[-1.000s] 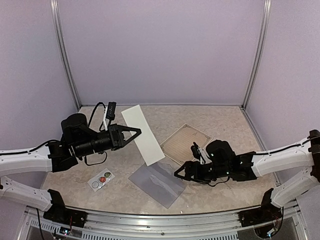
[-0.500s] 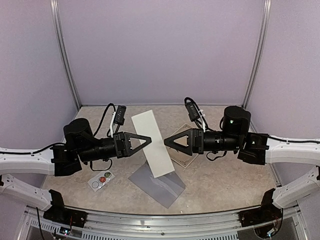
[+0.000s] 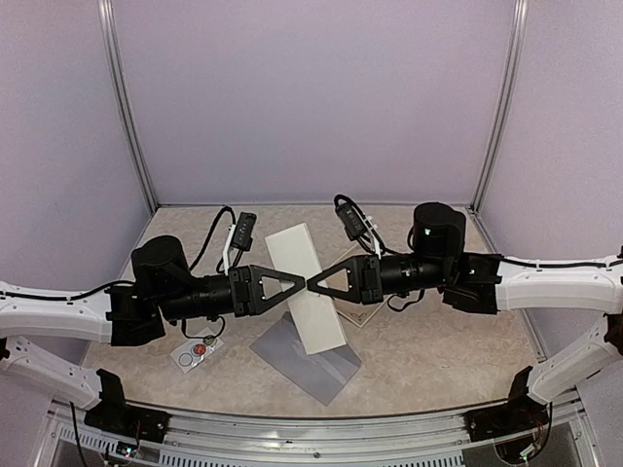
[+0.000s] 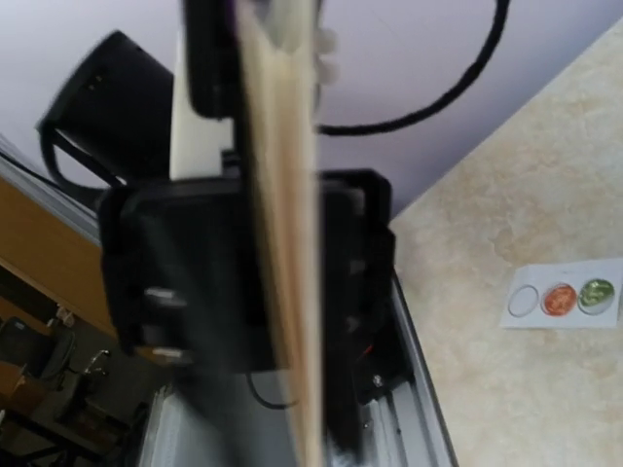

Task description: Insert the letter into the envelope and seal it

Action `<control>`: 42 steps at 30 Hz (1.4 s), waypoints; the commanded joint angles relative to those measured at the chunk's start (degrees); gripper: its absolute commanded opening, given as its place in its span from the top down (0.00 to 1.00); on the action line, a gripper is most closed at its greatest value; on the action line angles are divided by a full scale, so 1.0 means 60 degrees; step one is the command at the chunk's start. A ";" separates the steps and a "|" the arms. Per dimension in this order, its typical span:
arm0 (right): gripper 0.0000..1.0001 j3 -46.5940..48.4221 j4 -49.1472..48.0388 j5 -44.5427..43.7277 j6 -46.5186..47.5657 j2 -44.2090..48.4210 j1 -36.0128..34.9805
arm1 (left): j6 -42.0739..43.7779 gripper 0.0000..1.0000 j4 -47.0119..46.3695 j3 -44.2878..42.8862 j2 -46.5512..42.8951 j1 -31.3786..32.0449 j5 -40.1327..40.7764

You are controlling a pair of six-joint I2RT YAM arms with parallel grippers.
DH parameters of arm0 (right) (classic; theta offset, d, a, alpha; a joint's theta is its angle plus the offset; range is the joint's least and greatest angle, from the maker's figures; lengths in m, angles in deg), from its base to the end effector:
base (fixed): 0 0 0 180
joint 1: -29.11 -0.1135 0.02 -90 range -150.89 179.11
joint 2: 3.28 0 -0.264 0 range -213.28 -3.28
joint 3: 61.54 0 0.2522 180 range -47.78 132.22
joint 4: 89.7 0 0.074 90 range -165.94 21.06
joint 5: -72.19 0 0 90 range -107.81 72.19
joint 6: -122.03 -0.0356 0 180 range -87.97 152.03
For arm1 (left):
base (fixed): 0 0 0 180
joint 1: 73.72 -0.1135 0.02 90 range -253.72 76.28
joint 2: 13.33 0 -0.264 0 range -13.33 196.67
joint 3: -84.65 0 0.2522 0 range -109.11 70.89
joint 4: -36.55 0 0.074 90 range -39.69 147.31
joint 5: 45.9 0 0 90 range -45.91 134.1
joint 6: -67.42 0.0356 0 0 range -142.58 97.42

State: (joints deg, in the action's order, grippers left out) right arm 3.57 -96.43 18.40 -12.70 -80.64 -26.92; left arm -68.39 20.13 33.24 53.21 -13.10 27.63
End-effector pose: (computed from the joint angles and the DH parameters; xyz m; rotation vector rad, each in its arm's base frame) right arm 0.1563 0.2696 0.3077 -0.7624 1.8697 1.7575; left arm 0.1219 -0.2371 0.2923 0.4956 1.7485 -1.6284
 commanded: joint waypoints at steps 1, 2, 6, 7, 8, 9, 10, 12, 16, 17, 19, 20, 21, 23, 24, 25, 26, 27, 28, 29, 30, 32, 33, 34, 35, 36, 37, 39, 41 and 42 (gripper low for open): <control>1.00 0.0157 0.1703 -0.0800 0.1168 -0.0147 0.0314 | -0.0713 0.45 0.1763 -0.0079 0.0060 0.0056 0.1381; 1.00 0.0214 0.2291 -0.1051 0.1511 -0.0276 0.0454 | -0.0983 0.41 0.2114 0.0017 0.0047 0.0038 0.1576; 1.00 0.0368 0.3928 -0.1429 0.2423 -0.1013 0.1076 | -0.2241 0.37 0.3003 0.0606 0.0287 -0.0155 0.1711; 1.00 0.0471 0.4228 -0.1533 0.2723 -0.1217 0.1126 | -0.2558 0.37 0.3069 0.0765 0.0393 -0.0157 0.1695; 1.00 0.0590 0.4531 -0.1656 0.2991 -0.1431 0.1171 | -0.2863 0.37 0.3112 0.0867 0.0557 -0.0157 0.1663; 1.00 0.0735 0.4819 -0.1765 0.3204 -0.1624 0.1224 | -0.3265 0.37 0.3116 0.0988 0.0795 -0.0157 0.1612; 1.00 0.0781 0.4927 -0.1776 0.3373 -0.1799 0.1273 | -0.3525 0.38 0.3080 0.1088 0.0948 -0.0157 0.1514; 1.00 0.0864 0.4866 -0.1640 0.3560 -0.2112 0.1430 | -0.3924 0.40 0.2913 0.1271 0.1333 -0.0150 0.1279; 1.00 0.1160 0.4918 -0.1532 0.3907 -0.2726 0.1534 | -0.4361 0.41 0.2552 0.1512 0.2032 -0.0128 0.0933; 1.00 0.1205 0.4892 -0.1524 0.3943 -0.2904 0.1533 | -0.4407 0.41 0.2528 0.1505 0.2125 -0.0128 0.0876; 1.00 0.1210 0.4703 -0.1501 0.4023 -0.3102 0.1537 | -0.4456 0.41 0.2521 0.1485 0.2330 -0.0128 0.0807; 1.00 0.1226 0.4623 -0.1514 0.4065 -0.3183 0.1557 | -0.4483 0.41 0.2542 0.1477 0.2447 -0.0128 0.0776; 1.00 0.1281 0.4604 -0.1547 0.4124 -0.3299 0.1551 | -0.4518 0.41 0.2573 0.1506 0.2515 -0.0128 0.0743; 1.00 0.1427 0.4730 -0.1762 0.4275 -0.3488 0.1543 | -0.4612 0.40 0.2569 0.1582 0.2659 -0.0133 0.0675; 1.00 0.1460 0.4770 -0.1868 0.4353 -0.3561 0.1538 | -0.4662 0.40 0.2568 0.1638 0.2699 -0.0132 0.0644; 1.00 0.1484 0.4809 -0.1981 0.4396 -0.3625 0.1561 | -0.4715 0.40 0.2575 0.1695 0.2753 -0.0117 0.0627; 1.00 0.1477 0.4844 -0.2085 0.4441 -0.3693 0.1573 | -0.4733 0.40 0.2562 0.1735 0.2796 -0.0114 0.0614; 1.00 0.1490 0.4888 -0.2161 0.4471 -0.3766 0.1574 | -0.4751 0.40 0.2534 0.1767 0.2877 -0.0113 0.0604; 1.00 0.1492 0.4945 -0.2234 0.4493 -0.3850 0.1567 | -0.4758 0.40 0.2496 0.1820 0.2926 -0.0113 0.0578; 1.00 0.1472 0.4976 -0.2262 0.4514 -0.3926 0.1574 | -0.4766 0.39 0.2445 0.1849 0.3008 -0.0113 0.0546; 1.00 0.1442 0.4974 -0.2280 0.4500 -0.3998 0.1573 | -0.4780 0.39 0.2331 0.1869 0.3121 -0.0113 0.0511; 1.00 0.1310 0.4949 -0.2323 0.4431 -0.4118 0.1577 | -0.4788 0.40 0.2102 0.1908 0.3285 -0.0114 0.0454; 1.00 0.1270 0.4951 -0.2293 0.4407 -0.4178 0.1573 | -0.4788 0.41 0.2001 0.1926 0.3380 -0.0121 0.0426; 1.00 0.1204 0.4894 -0.2276 0.4353 -0.4222 0.1582 | -0.4796 0.42 0.1909 0.1948 0.3523 -0.0116 0.0406; 1.00 0.1147 0.4827 -0.2219 0.4245 -0.4268 0.1574 | -0.4813 0.44 0.1784 0.1977 0.3615 -0.0134 0.0371; 1.00 0.1088 0.4758 -0.2137 0.4150 -0.4312 0.1575 | -0.4848 0.46 0.1653 0.2008 0.3733 -0.0132 0.0326; 1.00 0.1063 0.4698 -0.2112 0.4041 -0.4361 0.1562 | -0.4878 0.47 0.1534 0.2046 0.3887 -0.0132 0.0276; 1.00 0.1020 0.4636 -0.2094 0.3785 -0.4437 0.1542 | -0.4916 0.52 0.1297 0.2093 0.4075 -0.0128 0.0168; 1.00 0.1046 0.4697 -0.2187 0.3461 -0.4586 0.1508 | -0.4934 0.55 0.1094 0.2108 0.4271 -0.0144 0.0040; 1.00 0.1079 0.4789 -0.2250 0.3281 -0.4667 0.1502 | -0.4935 0.57 0.1045 0.2103 0.4357 -0.0144 0.0001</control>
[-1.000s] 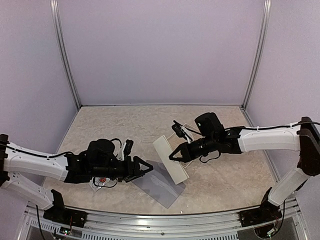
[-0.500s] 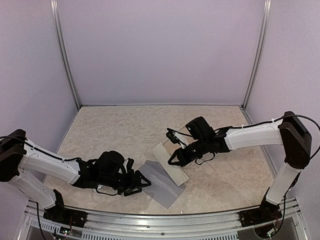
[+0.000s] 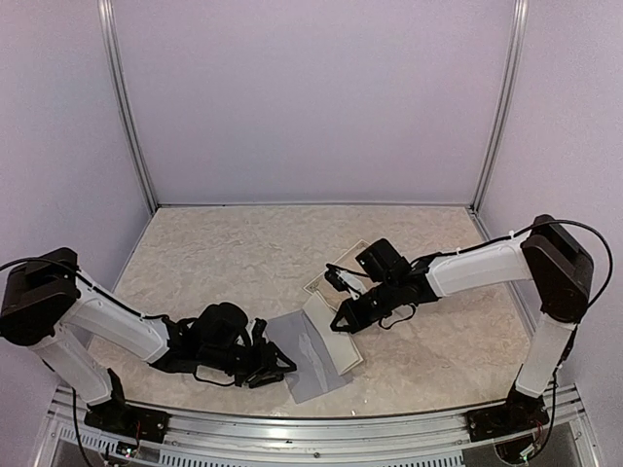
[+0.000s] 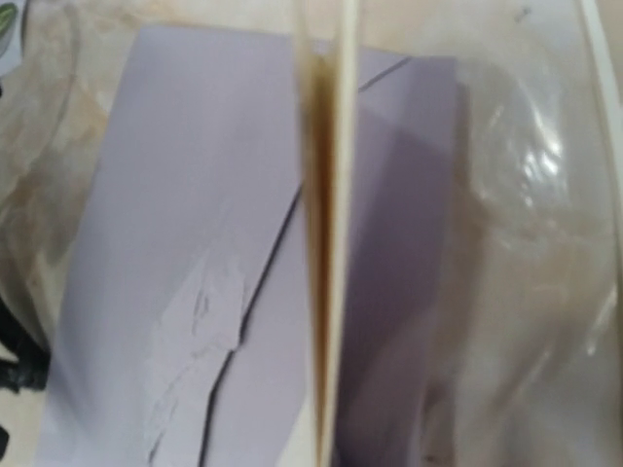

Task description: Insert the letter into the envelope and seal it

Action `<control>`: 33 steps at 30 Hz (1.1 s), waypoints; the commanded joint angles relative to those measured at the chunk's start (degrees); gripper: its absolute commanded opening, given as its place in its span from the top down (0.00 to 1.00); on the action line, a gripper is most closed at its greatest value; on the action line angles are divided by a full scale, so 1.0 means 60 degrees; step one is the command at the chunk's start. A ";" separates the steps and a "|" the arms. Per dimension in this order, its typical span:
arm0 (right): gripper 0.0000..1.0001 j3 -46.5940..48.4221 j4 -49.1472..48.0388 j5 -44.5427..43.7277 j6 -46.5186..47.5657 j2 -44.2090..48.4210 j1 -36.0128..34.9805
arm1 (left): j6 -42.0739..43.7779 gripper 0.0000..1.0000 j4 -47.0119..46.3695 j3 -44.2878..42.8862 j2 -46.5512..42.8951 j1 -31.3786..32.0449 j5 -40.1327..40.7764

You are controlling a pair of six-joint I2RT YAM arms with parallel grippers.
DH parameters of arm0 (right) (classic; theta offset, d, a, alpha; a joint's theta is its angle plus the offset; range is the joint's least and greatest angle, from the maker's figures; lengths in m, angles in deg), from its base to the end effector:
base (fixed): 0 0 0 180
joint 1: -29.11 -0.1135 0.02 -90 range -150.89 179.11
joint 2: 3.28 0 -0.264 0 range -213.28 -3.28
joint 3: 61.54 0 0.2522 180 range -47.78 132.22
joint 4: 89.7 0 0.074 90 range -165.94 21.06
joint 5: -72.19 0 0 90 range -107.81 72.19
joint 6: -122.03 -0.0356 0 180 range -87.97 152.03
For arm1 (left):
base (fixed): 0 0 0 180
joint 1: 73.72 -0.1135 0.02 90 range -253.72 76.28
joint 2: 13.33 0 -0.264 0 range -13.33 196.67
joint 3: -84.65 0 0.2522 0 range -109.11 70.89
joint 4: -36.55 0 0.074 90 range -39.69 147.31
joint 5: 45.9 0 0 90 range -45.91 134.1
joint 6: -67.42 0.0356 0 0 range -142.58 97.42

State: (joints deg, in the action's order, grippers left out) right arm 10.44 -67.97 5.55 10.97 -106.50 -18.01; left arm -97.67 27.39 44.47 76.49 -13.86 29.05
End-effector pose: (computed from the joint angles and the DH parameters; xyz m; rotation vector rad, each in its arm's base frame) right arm 0.2348 0.2736 0.1545 -0.7815 2.5576 0.9575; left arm 0.1250 -0.2338 0.1150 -0.1978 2.7409 -1.3074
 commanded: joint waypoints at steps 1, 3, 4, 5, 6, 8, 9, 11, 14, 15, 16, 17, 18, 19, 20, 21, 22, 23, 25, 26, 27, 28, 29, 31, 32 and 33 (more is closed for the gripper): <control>1.00 -0.0031 0.0142 -0.0193 -0.0886 -0.0417 -0.0007 | -0.0057 0.59 -0.0211 0.0230 0.0537 -0.0015 -0.0272; 1.00 -0.0054 0.0223 -0.0311 -0.1290 -0.0457 -0.0044 | -0.0068 0.60 -0.0266 0.0249 0.0627 -0.0015 -0.0306; 1.00 -0.0094 0.0225 -0.0359 -0.1510 -0.0484 -0.0065 | -0.0068 0.61 -0.0278 0.0247 0.0665 -0.0022 -0.0305; 1.00 -0.0121 0.0243 -0.0375 -0.1701 -0.0519 -0.0072 | -0.0068 0.61 -0.0289 0.0267 0.0673 -0.0023 -0.0303; 1.00 -0.0122 0.0302 -0.0446 -0.1917 -0.0550 -0.0076 | -0.0068 0.62 -0.0303 0.0268 0.0681 -0.0020 -0.0315; 1.00 -0.0169 0.0334 -0.0498 -0.2317 -0.0609 -0.0094 | -0.0068 0.65 -0.0325 0.0258 0.0716 -0.0015 -0.0332; 1.00 -0.0187 0.0299 -0.0396 -0.2433 -0.0648 -0.0110 | -0.0057 0.66 -0.0339 0.0252 0.0758 -0.0037 -0.0339; 1.00 -0.0196 0.0137 -0.0146 -0.2550 -0.0725 -0.0168 | -0.0032 0.66 -0.0347 0.0244 0.0801 -0.0030 -0.0372; 1.00 -0.0115 -0.0012 0.0137 -0.2602 -0.0875 -0.0333 | 0.0001 0.70 -0.0424 0.0214 0.0928 -0.0057 -0.0455; 1.00 -0.0058 -0.0021 0.0219 -0.2636 -0.0948 -0.0380 | 0.0025 0.71 -0.0428 0.0191 0.0957 -0.0066 -0.0479; 1.00 -0.0003 -0.0027 0.0280 -0.2669 -0.1027 -0.0424 | 0.0048 0.73 -0.0421 0.0155 0.1006 -0.0071 -0.0506; 1.00 0.0039 -0.0043 0.0324 -0.2677 -0.1120 -0.0474 | 0.0074 0.73 -0.0415 0.0121 0.1045 -0.0073 -0.0533; 1.00 0.0088 -0.0102 0.0390 -0.2683 -0.1169 -0.0517 | 0.0089 0.74 -0.0403 0.0101 0.1064 -0.0074 -0.0538; 1.00 0.0120 -0.0155 0.0442 -0.2690 -0.1201 -0.0573 | 0.0100 0.74 -0.0381 0.0076 0.1089 -0.0083 -0.0535; 1.00 0.0151 -0.0202 0.0451 -0.2731 -0.1225 -0.0615 | 0.0118 0.74 -0.0360 0.0064 0.1104 -0.0075 -0.0538; 1.00 0.0184 -0.0255 0.0499 -0.2756 -0.1239 -0.0639 | 0.0129 0.75 -0.0343 0.0051 0.1113 -0.0074 -0.0524; 1.00 0.0214 -0.0295 0.0546 -0.2800 -0.1263 -0.0656 | 0.0147 0.76 -0.0341 0.0039 0.1135 -0.0094 -0.0515; 1.00 0.0240 -0.0353 0.0579 -0.2849 -0.1288 -0.0678 | 0.0162 0.76 -0.0341 0.0032 0.1155 -0.0089 -0.0534; 1.00 0.0322 -0.0440 0.0685 -0.2921 -0.1351 -0.0722 | 0.0191 0.77 -0.0341 -0.0003 0.1196 -0.0102 -0.0552; 1.00 0.0372 -0.0444 0.0703 -0.2948 -0.1374 -0.0751 | 0.0208 0.77 -0.0341 -0.0023 0.1249 -0.0116 -0.0584; 1.00 0.0408 -0.0478 0.0758 -0.2992 -0.1413 -0.0780 | 0.0237 0.77 -0.0341 -0.0051 0.1283 -0.0117 -0.0607; 1.00 0.0418 -0.0564 0.0838 -0.3041 -0.1435 -0.0807 | 0.0270 0.77 -0.0333 -0.0122 0.1313 -0.0119 -0.0632; 1.00 0.0423 -0.0678 0.0936 -0.3119 -0.1450 -0.0839 | 0.0311 0.77 -0.0303 -0.0168 0.1358 -0.0127 -0.0629; 1.00 0.0453 -0.0892 0.1072 -0.3238 -0.1498 -0.0920 | 0.0388 0.77 -0.0234 -0.0278 0.1415 -0.0139 -0.0642; 1.00 0.0484 -0.0894 0.1079 -0.3263 -0.1504 -0.0953 | 0.0419 0.77 -0.0179 -0.0312 0.1431 -0.0146 -0.0627; 1.00 0.0508 -0.0862 0.1036 -0.3260 -0.1485 -0.0976 | 0.0441 0.77 -0.0147 -0.0336 0.1430 -0.0163 -0.0607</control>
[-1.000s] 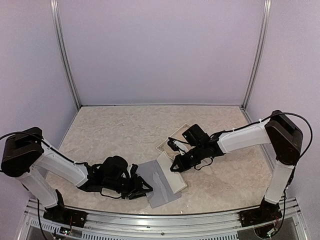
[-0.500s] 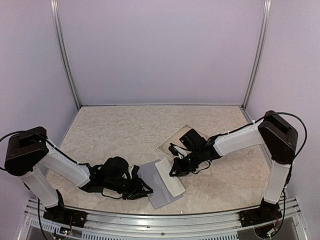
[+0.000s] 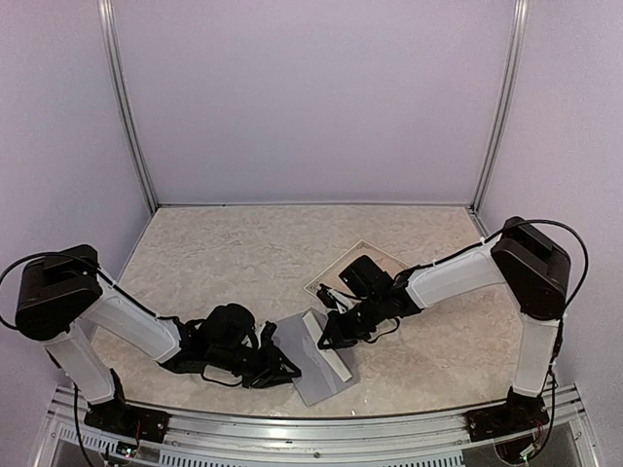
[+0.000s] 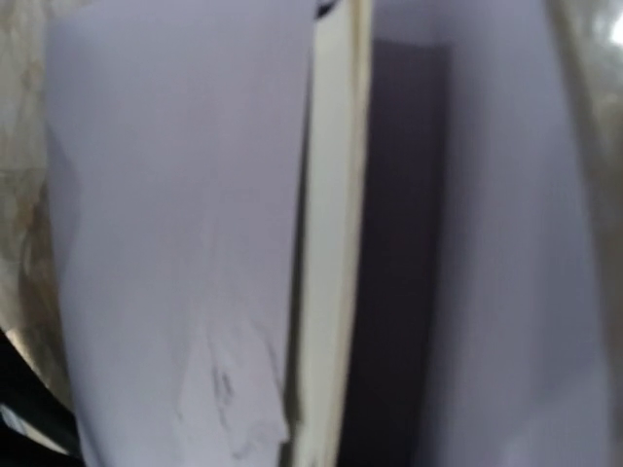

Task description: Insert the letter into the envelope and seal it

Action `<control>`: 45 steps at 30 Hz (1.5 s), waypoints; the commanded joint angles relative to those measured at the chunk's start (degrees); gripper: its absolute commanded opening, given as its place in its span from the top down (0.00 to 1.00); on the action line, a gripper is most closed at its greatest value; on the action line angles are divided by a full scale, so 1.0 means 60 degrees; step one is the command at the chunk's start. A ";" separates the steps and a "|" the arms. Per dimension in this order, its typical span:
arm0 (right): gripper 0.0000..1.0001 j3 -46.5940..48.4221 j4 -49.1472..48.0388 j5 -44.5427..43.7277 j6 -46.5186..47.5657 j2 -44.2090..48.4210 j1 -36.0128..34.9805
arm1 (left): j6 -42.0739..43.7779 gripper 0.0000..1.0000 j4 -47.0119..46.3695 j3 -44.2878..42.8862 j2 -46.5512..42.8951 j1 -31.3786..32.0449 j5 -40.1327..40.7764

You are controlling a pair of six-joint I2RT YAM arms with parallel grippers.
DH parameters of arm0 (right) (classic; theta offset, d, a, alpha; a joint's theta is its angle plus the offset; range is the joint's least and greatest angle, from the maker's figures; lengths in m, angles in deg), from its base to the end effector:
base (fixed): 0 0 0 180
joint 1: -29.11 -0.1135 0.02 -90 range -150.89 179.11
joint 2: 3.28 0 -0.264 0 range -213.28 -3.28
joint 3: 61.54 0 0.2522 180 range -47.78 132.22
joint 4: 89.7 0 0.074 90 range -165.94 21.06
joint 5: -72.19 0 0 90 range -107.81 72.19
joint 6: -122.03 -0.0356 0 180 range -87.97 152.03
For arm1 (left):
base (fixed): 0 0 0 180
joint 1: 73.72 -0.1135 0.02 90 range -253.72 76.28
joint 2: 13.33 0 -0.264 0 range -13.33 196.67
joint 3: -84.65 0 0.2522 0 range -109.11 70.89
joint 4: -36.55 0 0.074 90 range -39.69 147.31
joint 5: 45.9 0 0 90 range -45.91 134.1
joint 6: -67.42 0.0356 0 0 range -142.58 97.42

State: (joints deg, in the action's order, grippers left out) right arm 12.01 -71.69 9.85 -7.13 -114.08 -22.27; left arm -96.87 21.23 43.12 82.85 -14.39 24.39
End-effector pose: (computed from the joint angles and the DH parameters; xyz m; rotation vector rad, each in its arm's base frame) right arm 0.2209 0.3030 0.1209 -0.5190 2.7968 1.1216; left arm 0.1312 -0.2448 0.1021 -0.1340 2.7619 -1.3879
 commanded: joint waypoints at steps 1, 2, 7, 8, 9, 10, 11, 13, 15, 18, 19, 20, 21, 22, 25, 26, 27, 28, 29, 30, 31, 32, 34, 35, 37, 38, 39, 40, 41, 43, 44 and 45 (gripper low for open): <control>1.00 0.0249 -0.0172 0.0225 -0.0244 -0.0160 -0.0270 | 0.0315 0.77 0.0910 -0.0102 0.0367 -0.0087 0.0188; 1.00 0.0262 -0.0048 0.0070 -0.0192 -0.0062 -0.0267 | 0.0323 0.77 0.0951 -0.0076 0.0351 -0.0103 0.0224; 0.76 0.0653 0.1460 -0.1128 0.0673 0.0622 -0.0268 | 0.0445 0.73 0.1470 0.0036 -0.0271 -0.0143 0.0586; 0.70 0.0725 0.1738 -0.1306 0.0827 0.0808 -0.0263 | 0.0506 0.71 0.1620 0.0022 -0.0383 -0.0159 0.0649; 0.65 0.0777 0.1959 -0.1476 0.0965 0.0902 -0.0277 | 0.0569 0.69 0.1761 -0.0012 -0.0515 -0.0174 0.0715; 0.60 0.0817 0.2199 -0.1636 0.1081 0.1069 -0.0284 | 0.0617 0.67 0.1870 -0.0035 -0.0616 -0.0200 0.0788; 0.57 0.0860 0.2409 -0.1787 0.1178 0.1174 -0.0296 | 0.0650 0.64 0.1953 -0.0060 -0.0779 -0.0236 0.0850; 0.49 0.0902 0.2687 -0.1977 0.1374 0.1353 -0.0311 | 0.0710 0.60 0.2076 -0.0064 -0.0962 -0.0309 0.0973; 0.46 0.0869 0.2761 -0.2045 0.1489 0.1440 -0.0337 | 0.0772 0.54 0.2195 -0.0064 -0.1118 -0.0404 0.1096; 0.46 0.0786 0.2637 -0.1949 0.1438 0.1338 -0.0398 | 0.0860 0.51 0.2214 -0.0061 -0.1127 -0.0522 0.1105; 0.46 0.0787 0.2599 -0.1937 0.1419 0.1266 -0.0420 | 0.0877 0.51 0.2187 -0.0080 -0.1073 -0.0558 0.1089; 0.46 0.0803 0.2547 -0.1916 0.1385 0.1182 -0.0463 | 0.0904 0.51 0.2139 -0.0108 -0.1030 -0.0558 0.1058; 0.46 0.0823 0.2472 -0.1876 0.1364 0.1094 -0.0498 | 0.0931 0.52 0.2113 -0.0135 -0.0917 -0.0561 0.1061; 0.46 0.0837 0.2398 -0.1840 0.1356 0.1017 -0.0528 | 0.0962 0.53 0.2101 -0.0177 -0.0844 -0.0562 0.1058; 0.45 0.0902 0.2324 -0.1886 0.1227 0.0725 -0.0576 | 0.1045 0.54 0.2079 -0.0302 -0.0601 -0.0564 0.1093; 0.44 0.0904 0.2316 -0.1920 0.1184 0.0647 -0.0578 | 0.1075 0.55 0.2055 -0.0348 -0.0522 -0.0566 0.1111; 0.43 0.0917 0.2310 -0.1906 0.1167 0.0540 -0.0578 | 0.1110 0.56 0.2050 -0.0376 -0.0475 -0.0577 0.1115; 0.42 0.0953 0.2329 -0.1888 0.1134 0.0441 -0.0565 | 0.1159 0.57 0.2067 -0.0425 -0.0360 -0.0573 0.1120; 0.41 0.1009 0.2361 -0.1886 0.1111 0.0348 -0.0588 | 0.1192 0.58 0.2077 -0.0469 -0.0274 -0.0581 0.1131; 0.41 0.1033 0.2380 -0.1874 0.1101 0.0280 -0.0616 | 0.1213 0.59 0.2091 -0.0497 -0.0204 -0.0573 0.1123; 0.40 0.1069 0.2380 -0.1868 0.1106 0.0227 -0.0641 | 0.1230 0.60 0.2096 -0.0499 -0.0103 -0.0572 0.1108; 0.39 0.1082 0.2386 -0.1867 0.1095 0.0186 -0.0670 | 0.1245 0.61 0.2106 -0.0501 -0.0059 -0.0574 0.1119; 0.39 0.1119 0.2344 -0.1784 0.1088 0.0149 -0.0729 | 0.1272 0.62 0.2150 -0.0508 0.0017 -0.0567 0.1156; 0.39 0.1129 0.2328 -0.1750 0.1070 0.0119 -0.0769 | 0.1289 0.62 0.2162 -0.0504 0.0044 -0.0562 0.1180; 0.39 0.1207 0.2306 -0.1669 0.1049 0.0061 -0.0842 | 0.1330 0.63 0.2187 -0.0520 0.0067 -0.0561 0.1196; 0.39 0.1266 0.2283 -0.1637 0.1037 0.0035 -0.0889 | 0.1344 0.65 0.2193 -0.0538 0.0109 -0.0567 0.1183; 0.40 0.1325 0.2267 -0.1603 0.1024 0.0008 -0.0930 | 0.1360 0.66 0.2195 -0.0553 0.0122 -0.0559 0.1188; 0.40 0.1361 0.2245 -0.1581 0.1008 -0.0027 -0.0972 | 0.1375 0.66 0.2210 -0.0570 0.0148 -0.0565 0.1189; 0.41 0.1420 0.2206 -0.1538 0.0993 -0.0046 -0.1010 | 0.1391 0.66 0.2210 -0.0583 0.0165 -0.0566 0.1198; 0.42 0.1449 0.2035 -0.1364 0.0943 -0.0076 -0.1068 | 0.1419 0.67 0.2224 -0.0608 0.0212 -0.0560 0.1201; 0.42 0.1480 0.1964 -0.1273 0.0910 -0.0090 -0.1086 | 0.1421 0.67 0.2225 -0.0606 0.0215 -0.0558 0.1200; 0.42 0.1516 0.1874 -0.1159 0.0910 -0.0103 -0.1121 | 0.1443 0.67 0.2221 -0.0604 0.0242 -0.0557 0.1191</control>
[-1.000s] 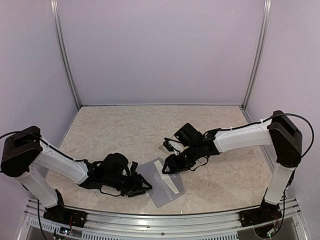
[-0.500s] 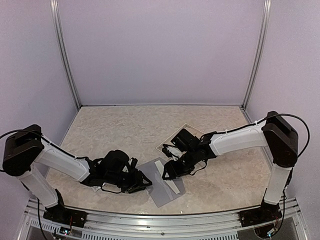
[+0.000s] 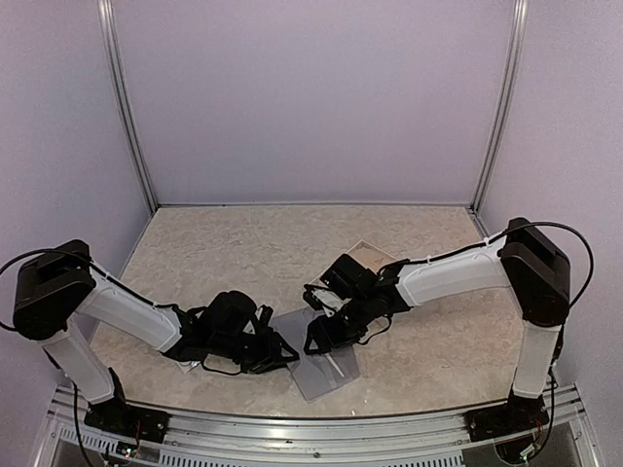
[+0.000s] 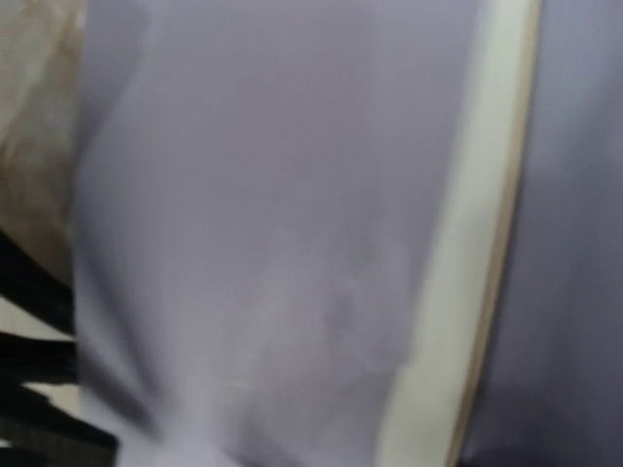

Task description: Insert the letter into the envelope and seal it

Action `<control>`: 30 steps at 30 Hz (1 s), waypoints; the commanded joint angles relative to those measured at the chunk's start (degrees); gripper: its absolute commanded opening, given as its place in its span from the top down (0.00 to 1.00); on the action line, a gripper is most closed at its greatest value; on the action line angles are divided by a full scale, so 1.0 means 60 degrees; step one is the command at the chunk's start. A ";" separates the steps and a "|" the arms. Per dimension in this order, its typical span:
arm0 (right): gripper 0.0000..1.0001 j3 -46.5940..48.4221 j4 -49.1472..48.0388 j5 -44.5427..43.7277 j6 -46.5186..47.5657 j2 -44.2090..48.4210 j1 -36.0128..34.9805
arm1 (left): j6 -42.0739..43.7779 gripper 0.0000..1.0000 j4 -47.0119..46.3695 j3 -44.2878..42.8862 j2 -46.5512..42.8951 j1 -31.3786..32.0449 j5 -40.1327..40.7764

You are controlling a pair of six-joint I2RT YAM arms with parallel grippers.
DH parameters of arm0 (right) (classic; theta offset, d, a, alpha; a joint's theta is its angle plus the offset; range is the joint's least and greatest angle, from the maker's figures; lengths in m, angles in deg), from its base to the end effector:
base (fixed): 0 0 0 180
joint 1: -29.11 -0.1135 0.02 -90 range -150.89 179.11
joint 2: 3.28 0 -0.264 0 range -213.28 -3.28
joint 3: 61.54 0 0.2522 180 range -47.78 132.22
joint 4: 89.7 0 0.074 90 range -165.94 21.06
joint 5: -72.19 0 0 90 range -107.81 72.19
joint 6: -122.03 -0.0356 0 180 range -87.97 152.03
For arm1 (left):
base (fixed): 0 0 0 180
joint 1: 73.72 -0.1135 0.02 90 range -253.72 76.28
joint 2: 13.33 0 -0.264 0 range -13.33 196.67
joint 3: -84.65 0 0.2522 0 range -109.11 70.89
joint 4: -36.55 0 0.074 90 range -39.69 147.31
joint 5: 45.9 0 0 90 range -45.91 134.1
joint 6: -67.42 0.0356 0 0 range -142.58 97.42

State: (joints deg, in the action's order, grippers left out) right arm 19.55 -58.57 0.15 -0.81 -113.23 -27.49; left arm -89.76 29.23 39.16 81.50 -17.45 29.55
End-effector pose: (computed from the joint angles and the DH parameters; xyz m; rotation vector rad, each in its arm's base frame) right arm 0.2027 0.3274 0.1465 -0.7076 2.7748 0.8609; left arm 0.1520 -0.2438 0.1126 -0.1038 2.6984 -1.2197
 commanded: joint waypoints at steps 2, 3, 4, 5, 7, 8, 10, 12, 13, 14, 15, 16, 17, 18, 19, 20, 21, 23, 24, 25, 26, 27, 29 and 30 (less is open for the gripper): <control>0.42 0.0322 -0.0491 0.0571 -0.0086 -0.0249 -0.0349 | 0.0293 0.68 0.0891 0.0020 0.0498 -0.0047 0.0321; 0.42 0.0371 -0.0561 0.0641 -0.0041 -0.0264 -0.0405 | 0.0314 0.68 0.0891 -0.0013 0.0510 -0.0047 0.0305; 0.42 0.0414 -0.0629 0.0736 0.0000 -0.0275 -0.0450 | 0.0333 0.69 0.0891 -0.0030 0.0546 -0.0049 0.0292; 0.43 0.0444 -0.0674 0.0771 0.0023 -0.0285 -0.0487 | 0.0341 0.69 0.0891 -0.0037 0.0562 -0.0048 0.0281; 0.43 0.0498 -0.0657 0.0755 -0.0009 -0.0283 -0.0511 | 0.0356 0.70 0.0912 -0.0047 0.0579 -0.0045 0.0287; 0.43 0.0506 -0.0571 0.0671 -0.0048 -0.0261 -0.0509 | 0.0345 0.70 0.0927 -0.0041 0.0567 -0.0038 0.0330; 0.43 0.0543 -0.0256 0.0296 -0.0088 -0.0098 -0.0507 | 0.0341 0.69 0.1001 -0.0005 0.0462 -0.0043 0.0487; 0.42 0.0568 0.0124 -0.0188 -0.0141 0.0266 -0.0498 | 0.0434 0.67 0.1270 -0.0006 0.0154 -0.0042 0.0833; 0.40 0.0570 0.0325 -0.0441 -0.0138 0.0526 -0.0467 | 0.0533 0.64 0.1488 -0.0034 -0.0084 -0.0041 0.1066; 0.38 0.0569 0.0546 -0.0742 -0.0104 0.0800 -0.0410 | 0.0649 0.61 0.1748 -0.0111 -0.0447 -0.0054 0.1293; 0.35 0.0563 0.0727 -0.0892 -0.0076 0.1127 -0.0341 | 0.0805 0.57 0.2130 -0.0230 -0.0686 -0.0087 0.1583; 0.32 0.0557 0.0926 -0.1073 -0.0012 0.1437 -0.0224 | 0.0986 0.54 0.2555 -0.0410 -0.1004 -0.0122 0.1871; 0.30 0.0543 0.1126 -0.1279 0.0049 0.1718 -0.0082 | 0.1266 0.50 0.2962 -0.0629 -0.1228 -0.0176 0.2130; 0.28 0.0514 0.1324 -0.1425 0.0128 0.2066 0.0118 | 0.1496 0.47 0.3358 -0.0870 -0.1553 -0.0296 0.2367; 0.26 0.0473 0.1500 -0.1537 0.0250 0.2289 0.0346 | 0.1718 0.44 0.3710 -0.1142 -0.1698 -0.0415 0.2525; 0.25 0.0403 0.1610 -0.1598 0.0387 0.2476 0.0601 | 0.1971 0.42 0.3968 -0.1399 -0.1819 -0.0558 0.2666; 0.24 0.0309 0.1686 -0.1637 0.0527 0.2624 0.0935 | 0.2203 0.41 0.4090 -0.1697 -0.1852 -0.0703 0.2689; 0.24 0.0094 0.1747 -0.1662 0.0822 0.2834 0.1680 | 0.2633 0.40 0.4036 -0.2288 -0.1688 -0.0938 0.2644; 0.24 -0.0022 0.1712 -0.1654 0.0994 0.2892 0.2112 | 0.2814 0.40 0.3994 -0.2645 -0.1542 -0.1039 0.2569; 0.23 -0.0141 0.1644 -0.1637 0.1152 0.2925 0.2616 | 0.3007 0.40 0.3984 -0.3023 -0.1195 -0.1111 0.2521; 0.23 -0.0218 0.1553 -0.1605 0.1315 0.2942 0.3051 | 0.3218 0.40 0.3946 -0.3447 -0.0946 -0.1149 0.2500; 0.23 -0.0312 0.1412 -0.1523 0.1460 0.2924 0.3464 | 0.3424 0.41 0.3895 -0.3868 -0.0599 -0.1159 0.2509; 0.24 -0.0433 0.1110 -0.1343 0.1701 0.2825 0.4234 | 0.3792 0.42 0.3803 -0.4851 0.0145 -0.1182 0.2486; 0.24 -0.0456 0.0981 -0.1239 0.1792 0.2739 0.4566 | 0.3955 0.43 0.3757 -0.5095 0.0534 -0.1198 0.2483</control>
State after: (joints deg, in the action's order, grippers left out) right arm 18.96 -52.02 -7.79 5.70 -95.55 -6.36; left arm -72.82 51.02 14.79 77.87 -24.31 43.60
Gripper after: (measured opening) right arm 0.765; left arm 0.583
